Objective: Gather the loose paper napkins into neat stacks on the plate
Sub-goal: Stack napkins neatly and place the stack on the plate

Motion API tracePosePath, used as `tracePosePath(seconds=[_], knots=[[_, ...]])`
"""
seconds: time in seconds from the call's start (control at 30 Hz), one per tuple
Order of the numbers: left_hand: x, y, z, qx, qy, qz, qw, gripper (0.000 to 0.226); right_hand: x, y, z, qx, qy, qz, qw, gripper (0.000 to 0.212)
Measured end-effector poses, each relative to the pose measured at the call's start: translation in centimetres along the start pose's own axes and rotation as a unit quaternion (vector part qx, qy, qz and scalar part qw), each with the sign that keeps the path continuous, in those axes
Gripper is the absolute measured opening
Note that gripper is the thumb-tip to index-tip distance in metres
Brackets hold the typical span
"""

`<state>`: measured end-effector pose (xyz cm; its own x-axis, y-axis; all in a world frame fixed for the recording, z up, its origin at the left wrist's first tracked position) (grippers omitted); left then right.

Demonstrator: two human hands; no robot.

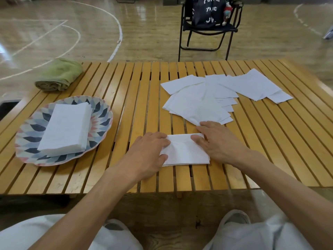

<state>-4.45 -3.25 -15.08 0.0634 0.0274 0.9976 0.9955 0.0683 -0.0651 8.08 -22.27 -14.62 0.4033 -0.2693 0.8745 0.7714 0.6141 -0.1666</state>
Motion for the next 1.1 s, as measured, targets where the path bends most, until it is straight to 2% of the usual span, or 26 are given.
tracePosePath(seconds=[0.17, 0.23, 0.3, 0.37, 0.47, 0.5, 0.53, 0.57, 0.67, 0.7, 0.77, 0.8, 0.87, 0.97, 1.03, 1.1], knots=[[0.3, -0.1, 0.0, -0.002, -0.002, -0.005, 1.0, 0.049, 0.3, -0.1, 0.2, 0.007, 0.003, -0.041, 0.999, 0.046], [0.4, -0.2, -0.1, 0.001, -0.026, -0.025, 0.999, 0.047, 0.6, -0.2, 0.3, 0.038, 0.028, -0.102, 0.994, 0.033], [0.6, -0.1, -0.2, 0.017, -0.091, -0.043, 0.995, 0.044, 1.1, -0.5, 0.5, 0.077, 0.082, -0.181, 0.977, 0.024], [0.9, -0.1, -0.5, 0.053, -0.185, -0.047, 0.98, 0.04, 1.6, -0.8, 0.8, 0.105, 0.127, -0.226, 0.96, 0.02], [1.0, -0.1, -1.3, 0.078, -0.301, -0.047, 0.949, 0.038, 1.7, -1.2, 1.7, 0.143, 0.159, -0.227, 0.95, 0.019], [1.0, -0.1, -1.7, 0.09, -0.356, -0.041, 0.929, 0.036, 1.7, -1.4, 2.0, 0.153, 0.167, -0.222, 0.948, 0.019], [1.1, -0.2, -2.0, 0.111, -0.43, -0.033, 0.895, 0.033, 1.7, -1.6, 2.2, 0.162, 0.176, -0.218, 0.946, 0.018], [1.2, -0.2, -2.2, 0.141, -0.517, -0.023, 0.844, 0.032, 1.8, -1.8, 2.4, 0.172, 0.187, -0.216, 0.943, 0.018], [1.7, 0.0, -1.8, 0.234, -0.743, 0.001, 0.627, 0.042, 2.0, -2.0, 2.8, 0.198, 0.22, -0.212, 0.931, 0.017], [1.9, 0.1, -1.5, 0.248, -0.785, -0.004, 0.568, 0.042, 2.1, -2.1, 2.9, 0.202, 0.233, -0.207, 0.928, 0.017], [2.3, 0.1, -0.8, 0.271, -0.83, -0.021, 0.487, 0.036, 2.2, -2.1, 3.0, 0.206, 0.248, -0.192, 0.927, 0.019], [2.5, 0.1, -0.6, 0.284, -0.837, -0.032, 0.466, 0.03, 2.2, -2.1, 3.0, 0.21, 0.254, -0.184, 0.926, 0.021], [2.7, 0.2, -0.3, 0.302, -0.834, -0.052, 0.459, 0.018, 2.1, -2.2, 3.0, 0.209, 0.279, -0.167, 0.922, 0.025], [2.8, 0.3, -0.1, 0.284, -0.827, -0.066, 0.482, 0.014, 2.1, -1.9, 2.9, 0.142, 0.378, -0.16, 0.901, 0.026], [2.9, 0.3, -0.1, 0.252, -0.828, -0.072, 0.496, 0.017, 2.2, -1.7, 2.6, 0.084, 0.497, -0.173, 0.846, 0.021], [3.2, 0.3, -0.1, 0.219, -0.833, -0.075, 0.503, 0.018, 2.5, -1.4, 2.1, 0.013, 0.644, -0.158, 0.749, 0.031]])
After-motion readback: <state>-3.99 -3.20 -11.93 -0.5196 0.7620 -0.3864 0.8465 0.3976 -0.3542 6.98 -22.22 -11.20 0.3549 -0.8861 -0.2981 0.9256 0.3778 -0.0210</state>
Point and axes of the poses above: each hand's wrist, its own y-axis towards the middle knuckle, its own x-axis out of the back of the hand, z = x × y, the point moved 1 cm from there along y, towards the middle knuckle, and after that the axes turned 15 degrees about y, right-handed, at the moved point
